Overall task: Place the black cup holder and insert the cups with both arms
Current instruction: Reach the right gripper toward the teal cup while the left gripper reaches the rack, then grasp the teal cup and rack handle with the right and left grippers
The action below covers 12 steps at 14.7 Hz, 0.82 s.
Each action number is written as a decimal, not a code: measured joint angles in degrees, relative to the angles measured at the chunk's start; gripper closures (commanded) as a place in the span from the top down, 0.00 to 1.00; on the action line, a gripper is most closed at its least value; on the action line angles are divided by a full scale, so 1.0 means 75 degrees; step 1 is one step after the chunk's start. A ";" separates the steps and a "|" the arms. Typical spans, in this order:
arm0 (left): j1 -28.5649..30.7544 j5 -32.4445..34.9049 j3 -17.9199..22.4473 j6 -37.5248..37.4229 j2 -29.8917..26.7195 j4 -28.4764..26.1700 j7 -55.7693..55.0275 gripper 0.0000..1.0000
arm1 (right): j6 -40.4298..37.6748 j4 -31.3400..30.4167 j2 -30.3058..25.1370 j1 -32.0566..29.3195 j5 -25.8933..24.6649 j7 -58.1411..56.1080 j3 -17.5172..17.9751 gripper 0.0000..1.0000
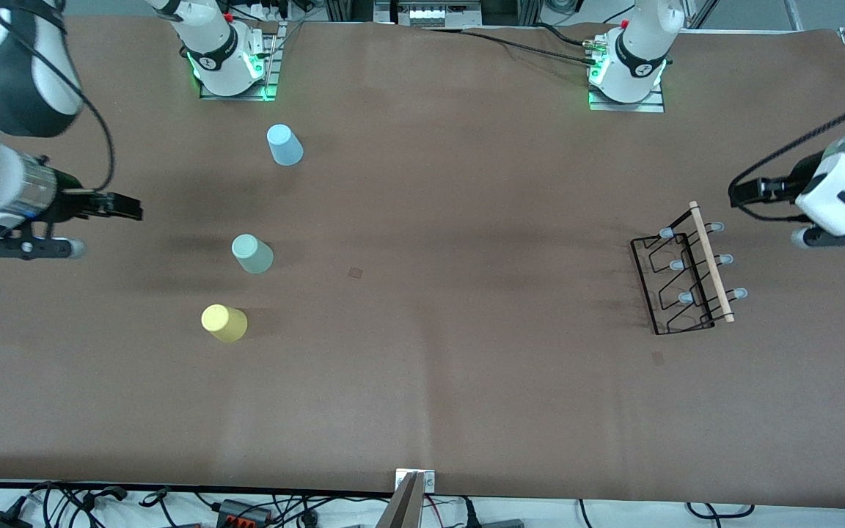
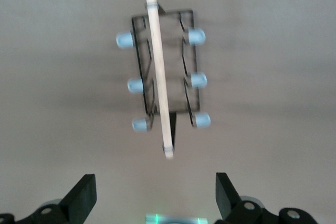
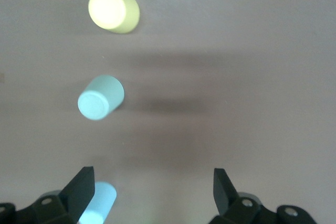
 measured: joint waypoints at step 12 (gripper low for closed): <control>0.0262 0.0059 -0.0026 0.4482 0.0234 -0.3007 0.0011 0.47 | 0.3759 -0.2324 0.0094 0.1074 0.0017 0.2037 0.0021 1.00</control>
